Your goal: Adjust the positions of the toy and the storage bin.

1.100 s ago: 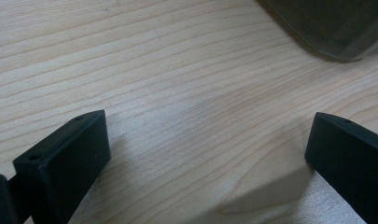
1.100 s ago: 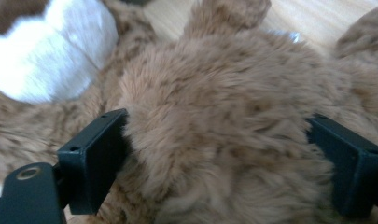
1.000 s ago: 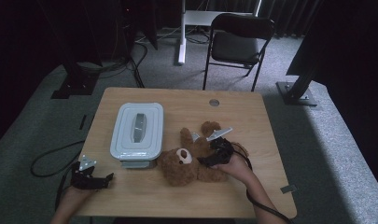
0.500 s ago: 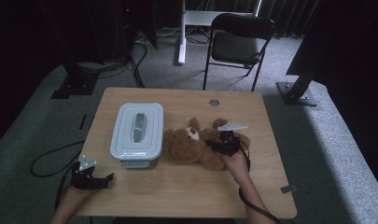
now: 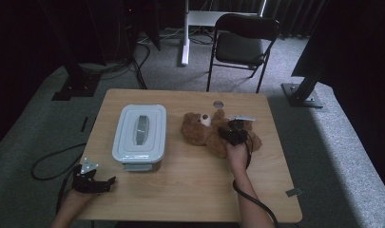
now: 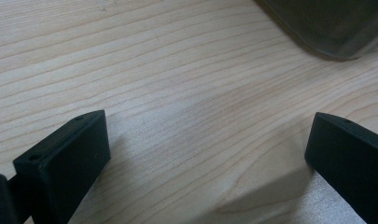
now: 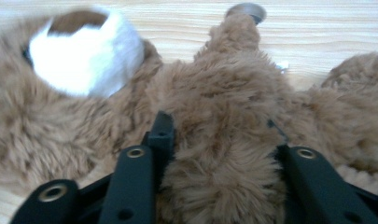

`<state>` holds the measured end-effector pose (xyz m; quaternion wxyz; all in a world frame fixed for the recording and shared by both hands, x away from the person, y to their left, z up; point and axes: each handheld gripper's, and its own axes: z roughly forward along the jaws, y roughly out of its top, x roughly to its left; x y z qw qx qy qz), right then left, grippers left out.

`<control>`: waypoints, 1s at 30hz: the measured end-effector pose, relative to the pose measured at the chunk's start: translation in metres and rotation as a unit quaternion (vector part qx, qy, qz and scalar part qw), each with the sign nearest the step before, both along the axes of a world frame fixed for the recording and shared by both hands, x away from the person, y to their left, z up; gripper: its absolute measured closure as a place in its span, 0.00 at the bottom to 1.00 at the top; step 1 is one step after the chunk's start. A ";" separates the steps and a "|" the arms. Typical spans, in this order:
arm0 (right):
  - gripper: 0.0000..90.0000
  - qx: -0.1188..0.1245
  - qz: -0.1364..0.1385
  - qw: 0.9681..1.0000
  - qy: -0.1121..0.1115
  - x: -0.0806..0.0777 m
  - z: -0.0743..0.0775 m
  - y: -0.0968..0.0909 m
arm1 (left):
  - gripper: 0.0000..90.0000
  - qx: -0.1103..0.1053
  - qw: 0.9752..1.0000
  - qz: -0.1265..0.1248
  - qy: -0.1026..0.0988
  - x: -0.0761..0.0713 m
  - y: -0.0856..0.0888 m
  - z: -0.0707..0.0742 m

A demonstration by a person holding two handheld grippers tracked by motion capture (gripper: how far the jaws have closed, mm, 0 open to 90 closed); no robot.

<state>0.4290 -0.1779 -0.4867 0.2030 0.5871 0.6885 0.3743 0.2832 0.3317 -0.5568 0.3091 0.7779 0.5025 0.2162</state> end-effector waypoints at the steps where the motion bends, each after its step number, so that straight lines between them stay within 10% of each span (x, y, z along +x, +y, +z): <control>1: 0.58 -0.015 0.005 1.000 -0.005 -0.001 0.002 0.006 | 0.01 0.000 1.000 0.000 0.000 0.000 0.000 0.000; 15: 0.30 0.025 0.026 0.999 -0.025 -0.026 0.046 -0.044 | 0.01 0.000 1.000 0.000 0.000 0.000 0.000 0.000; 30: 0.30 0.007 0.035 0.998 0.044 -0.042 0.020 -0.095 | 0.01 0.000 1.000 0.000 0.000 0.000 0.000 0.000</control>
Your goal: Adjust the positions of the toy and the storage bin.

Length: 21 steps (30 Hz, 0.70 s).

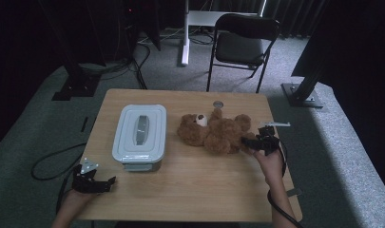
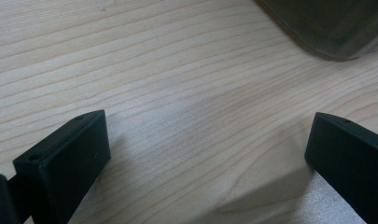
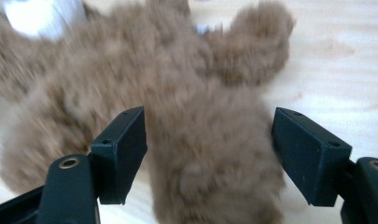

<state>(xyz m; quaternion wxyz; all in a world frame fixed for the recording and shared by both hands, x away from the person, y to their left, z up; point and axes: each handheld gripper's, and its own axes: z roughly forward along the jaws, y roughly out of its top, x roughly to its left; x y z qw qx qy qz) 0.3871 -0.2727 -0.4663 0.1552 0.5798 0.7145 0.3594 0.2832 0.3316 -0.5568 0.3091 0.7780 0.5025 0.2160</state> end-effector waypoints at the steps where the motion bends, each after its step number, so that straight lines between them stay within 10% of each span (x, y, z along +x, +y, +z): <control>1: 0.30 0.000 0.000 1.000 0.000 0.000 0.000 0.000 | 0.01 0.000 1.000 0.000 0.000 0.000 0.000 0.000; 4: 0.31 0.000 0.011 1.000 0.010 -0.003 -0.007 0.000 | 0.01 0.000 1.000 0.000 0.000 0.000 0.000 0.000; 8: 0.70 0.001 0.038 0.999 0.014 -0.016 -0.021 0.001 | 0.01 0.000 1.000 0.000 0.000 0.000 0.000 0.000; 17: 0.79 0.000 0.084 0.996 0.002 -0.042 -0.019 0.011 | 0.01 0.001 1.000 -0.001 0.000 0.000 0.000 0.000; 21: 0.79 0.035 0.121 0.992 0.017 -0.056 -0.026 0.021 | 0.01 0.001 1.000 -0.001 0.000 0.000 0.000 0.000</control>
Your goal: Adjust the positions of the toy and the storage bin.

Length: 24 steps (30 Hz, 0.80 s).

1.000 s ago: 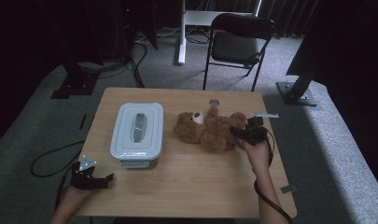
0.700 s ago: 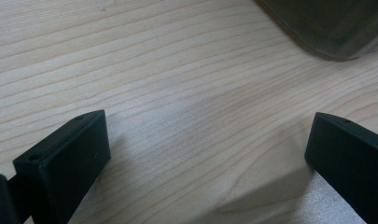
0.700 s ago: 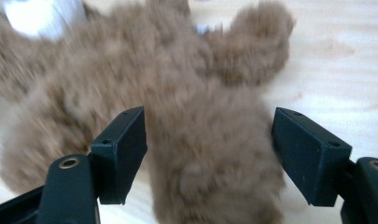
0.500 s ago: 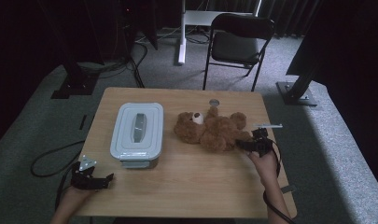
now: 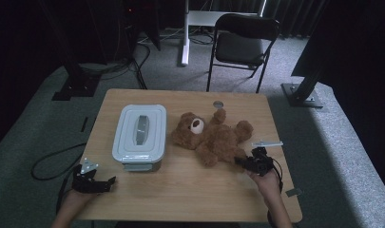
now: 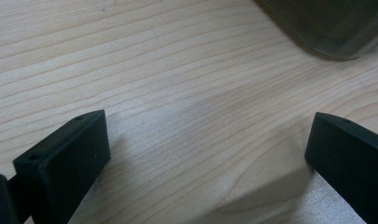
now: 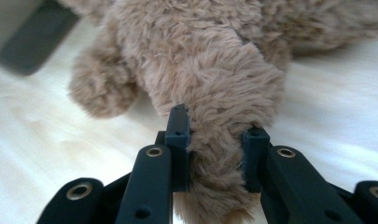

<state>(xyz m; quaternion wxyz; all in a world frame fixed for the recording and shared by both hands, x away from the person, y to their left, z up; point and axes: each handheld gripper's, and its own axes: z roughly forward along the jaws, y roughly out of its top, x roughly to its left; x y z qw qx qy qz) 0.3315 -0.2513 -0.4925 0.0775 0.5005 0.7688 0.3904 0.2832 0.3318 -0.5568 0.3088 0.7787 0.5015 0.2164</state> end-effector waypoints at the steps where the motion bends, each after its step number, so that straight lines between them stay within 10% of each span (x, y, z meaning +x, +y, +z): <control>1: 0.79 0.003 0.008 1.000 0.001 -0.003 0.000 0.003 | 0.01 0.000 1.000 0.000 0.000 0.000 0.000 0.000; 10: 0.79 0.044 0.059 0.997 0.011 -0.023 0.000 0.027 | 0.01 0.000 1.000 0.000 0.000 0.000 0.000 0.000; 19: 0.77 0.085 0.146 0.985 0.040 -0.033 -0.001 0.065 | 0.01 0.000 1.000 0.000 0.000 0.000 0.000 0.000; 24: 0.63 0.065 0.130 0.989 0.025 -0.033 0.004 0.066 | 0.01 0.000 1.000 0.000 0.000 0.000 0.000 0.000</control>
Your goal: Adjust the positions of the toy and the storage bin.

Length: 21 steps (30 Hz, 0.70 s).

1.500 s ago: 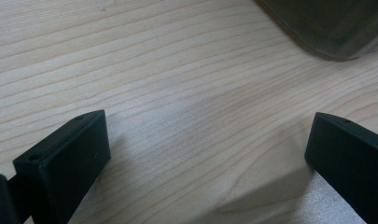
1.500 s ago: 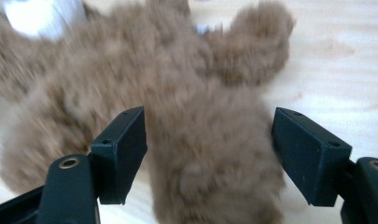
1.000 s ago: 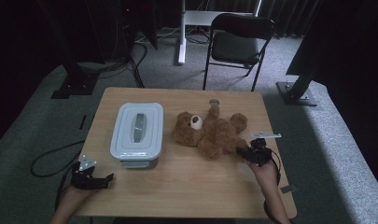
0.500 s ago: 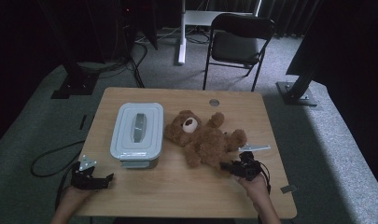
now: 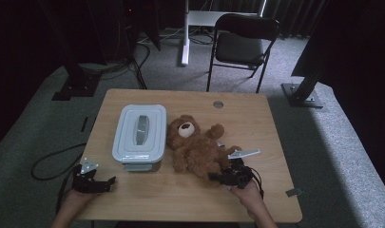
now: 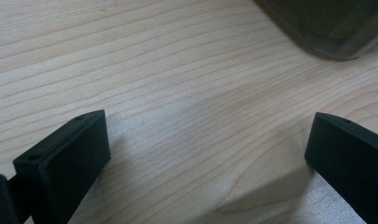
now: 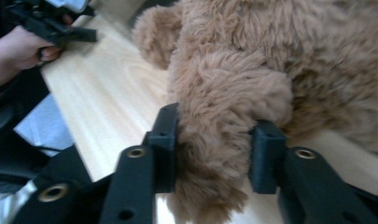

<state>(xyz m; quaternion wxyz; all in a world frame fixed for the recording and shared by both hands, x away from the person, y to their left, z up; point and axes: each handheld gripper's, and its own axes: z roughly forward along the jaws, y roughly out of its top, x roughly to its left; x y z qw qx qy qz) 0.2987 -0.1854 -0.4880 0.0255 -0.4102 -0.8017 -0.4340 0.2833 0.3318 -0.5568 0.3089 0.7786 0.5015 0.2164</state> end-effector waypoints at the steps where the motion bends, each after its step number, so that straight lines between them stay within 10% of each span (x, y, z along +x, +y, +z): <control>1: 0.60 0.005 -0.008 1.000 -0.001 0.001 0.003 -0.003 | 0.01 0.000 1.000 0.000 0.000 0.000 0.000 0.000; 12: 0.41 0.067 -0.094 0.992 -0.045 0.034 0.040 -0.043 | 0.01 0.000 1.000 0.000 0.000 0.000 0.000 0.000; 21: 0.33 0.041 -0.084 0.996 -0.015 0.087 0.036 -0.014 | 0.01 -0.001 1.000 0.001 0.000 0.000 0.000 0.000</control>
